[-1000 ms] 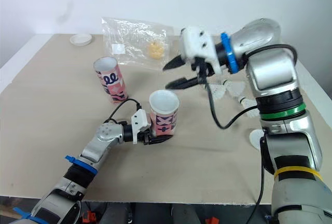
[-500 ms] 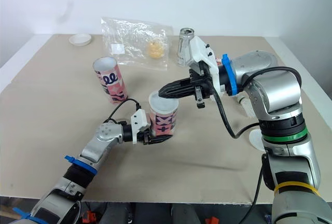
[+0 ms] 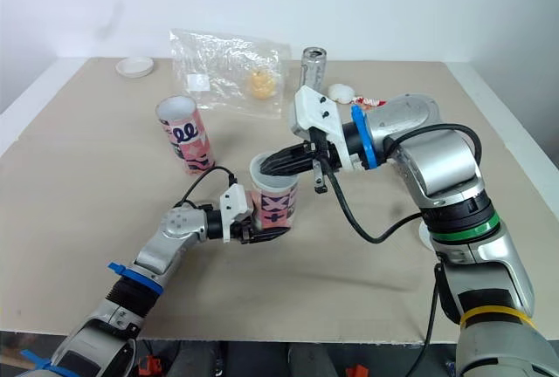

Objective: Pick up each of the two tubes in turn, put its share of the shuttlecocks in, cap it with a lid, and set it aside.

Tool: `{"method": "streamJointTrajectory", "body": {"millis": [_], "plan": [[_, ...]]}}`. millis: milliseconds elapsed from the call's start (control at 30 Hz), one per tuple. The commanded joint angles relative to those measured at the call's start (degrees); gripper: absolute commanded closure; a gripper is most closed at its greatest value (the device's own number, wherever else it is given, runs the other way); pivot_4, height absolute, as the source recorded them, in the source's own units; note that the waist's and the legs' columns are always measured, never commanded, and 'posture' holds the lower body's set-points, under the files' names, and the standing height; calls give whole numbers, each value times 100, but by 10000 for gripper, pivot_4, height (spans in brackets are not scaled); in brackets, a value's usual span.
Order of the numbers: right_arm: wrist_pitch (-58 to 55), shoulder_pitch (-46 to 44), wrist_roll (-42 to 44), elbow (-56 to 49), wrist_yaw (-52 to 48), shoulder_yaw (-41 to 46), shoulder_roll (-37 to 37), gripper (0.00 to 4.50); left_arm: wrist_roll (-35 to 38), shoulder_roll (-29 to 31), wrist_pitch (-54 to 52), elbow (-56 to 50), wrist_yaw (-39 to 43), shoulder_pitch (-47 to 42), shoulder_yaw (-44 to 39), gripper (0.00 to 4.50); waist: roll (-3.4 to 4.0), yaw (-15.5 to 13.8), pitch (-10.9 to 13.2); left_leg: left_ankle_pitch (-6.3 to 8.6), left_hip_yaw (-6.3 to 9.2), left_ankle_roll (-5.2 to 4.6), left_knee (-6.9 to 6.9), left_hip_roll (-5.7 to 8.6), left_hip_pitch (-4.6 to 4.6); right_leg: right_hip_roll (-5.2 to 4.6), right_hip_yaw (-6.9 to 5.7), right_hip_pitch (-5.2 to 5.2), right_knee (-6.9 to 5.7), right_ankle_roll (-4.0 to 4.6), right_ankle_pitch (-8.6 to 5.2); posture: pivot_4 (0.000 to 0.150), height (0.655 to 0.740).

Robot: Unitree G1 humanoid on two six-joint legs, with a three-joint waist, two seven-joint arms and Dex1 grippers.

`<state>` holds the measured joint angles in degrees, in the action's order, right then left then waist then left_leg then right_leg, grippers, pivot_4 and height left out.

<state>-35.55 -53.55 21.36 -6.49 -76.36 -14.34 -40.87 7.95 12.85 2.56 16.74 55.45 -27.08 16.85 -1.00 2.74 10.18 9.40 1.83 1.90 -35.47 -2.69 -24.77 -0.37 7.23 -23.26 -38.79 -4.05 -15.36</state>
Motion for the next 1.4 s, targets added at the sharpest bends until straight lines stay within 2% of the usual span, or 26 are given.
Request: {"method": "streamJointTrajectory", "body": {"millis": [33, 400, 1000, 1267, 1400], "plan": [[82, 52, -131, 26, -64, -160, -3, 43418, -116, 110, -105, 96, -10, 129, 31, 14822, 0, 1, 0, 0, 0, 0, 0, 0, 1, 0, 0, 1, 0, 0, 0, 1500, 7400], [343, 182, -436, 63, -235, -437, -51, 43418, -108, 94, -129, 136, -24, 100, 10, 14822, -5, 2, -7, 0, -1, 0, 1, -2, 5, 1, 0, 3, 0, 2, 0, 1500, 7400], [1552, 555, -1212, 205, -463, -754, -124, 43418, -96, 64, -170, 158, -36, 50, 15, 14822, -16, 3, -64, 2, -3, 2, 3, -3, 28, 1, 0, 22, 0, 30, -17, 1500, 7400], [147, 120, -35, 433, -443, 197, 5, 43418, -96, 66, -146, 140, -45, 65, 10, 14822, -19, 3, -72, 2, -5, 4, 5, -5, 34, 0, 1, 27, 0, 34, -17, 1500, 7400], [-502, 56, 792, 657, -248, 1228, -172, 43418, -88, 105, -145, 78, -44, 125, 0, 14822, -18, -1, -65, 2, -5, 3, 7, -5, 17, 0, 2, 14, 1, 32, -19, 1500, 7400]]}}
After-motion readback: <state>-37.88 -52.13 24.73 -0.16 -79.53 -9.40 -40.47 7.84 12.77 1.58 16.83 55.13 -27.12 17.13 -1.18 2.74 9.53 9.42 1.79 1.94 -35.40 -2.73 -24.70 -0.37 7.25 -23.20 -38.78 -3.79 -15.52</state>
